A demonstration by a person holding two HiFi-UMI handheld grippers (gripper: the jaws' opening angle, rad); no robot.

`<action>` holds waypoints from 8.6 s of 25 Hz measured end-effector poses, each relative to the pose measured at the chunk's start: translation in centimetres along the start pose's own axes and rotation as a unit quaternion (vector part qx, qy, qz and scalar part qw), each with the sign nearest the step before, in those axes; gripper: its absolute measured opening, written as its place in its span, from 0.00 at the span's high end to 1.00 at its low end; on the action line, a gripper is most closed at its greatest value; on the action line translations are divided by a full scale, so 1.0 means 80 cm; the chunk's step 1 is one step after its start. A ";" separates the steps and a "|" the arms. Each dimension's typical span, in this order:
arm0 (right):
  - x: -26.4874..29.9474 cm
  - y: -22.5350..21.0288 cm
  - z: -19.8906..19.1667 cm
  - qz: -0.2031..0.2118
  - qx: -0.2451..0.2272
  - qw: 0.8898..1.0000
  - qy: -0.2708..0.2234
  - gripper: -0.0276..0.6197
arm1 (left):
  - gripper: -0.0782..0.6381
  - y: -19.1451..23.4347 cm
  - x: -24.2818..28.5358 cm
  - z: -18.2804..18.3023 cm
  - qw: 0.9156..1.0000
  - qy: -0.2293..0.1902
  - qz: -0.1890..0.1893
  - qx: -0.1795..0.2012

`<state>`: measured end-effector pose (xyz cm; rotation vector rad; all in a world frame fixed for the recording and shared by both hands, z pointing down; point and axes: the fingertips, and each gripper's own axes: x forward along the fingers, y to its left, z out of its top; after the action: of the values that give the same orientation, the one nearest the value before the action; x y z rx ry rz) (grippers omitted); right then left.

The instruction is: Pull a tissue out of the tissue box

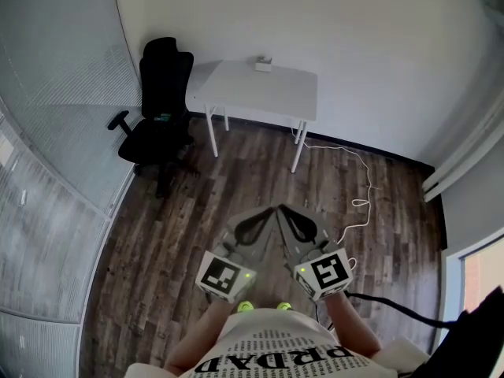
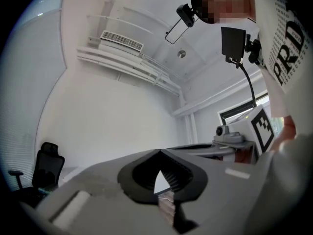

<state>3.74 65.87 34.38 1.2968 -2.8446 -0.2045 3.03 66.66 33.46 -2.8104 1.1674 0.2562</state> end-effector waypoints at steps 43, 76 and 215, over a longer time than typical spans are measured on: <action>0.106 -0.048 -0.051 0.009 -0.023 0.999 0.032 0.94 | 0.90 0.105 0.055 -0.070 0.998 0.059 0.012 0.002; 0.216 -0.260 -0.085 0.020 -0.008 0.999 0.039 0.94 | 0.90 0.198 0.268 -0.112 0.999 0.044 0.010 -0.013; 0.915 -0.732 -0.137 -0.077 -0.049 0.996 0.018 0.94 | 0.90 0.888 0.772 -0.126 0.996 -0.090 -0.022 -0.007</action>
<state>0.27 -28.42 34.71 1.4845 -2.6692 -0.3141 -3.27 -27.73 30.58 -2.7530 1.0686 0.5034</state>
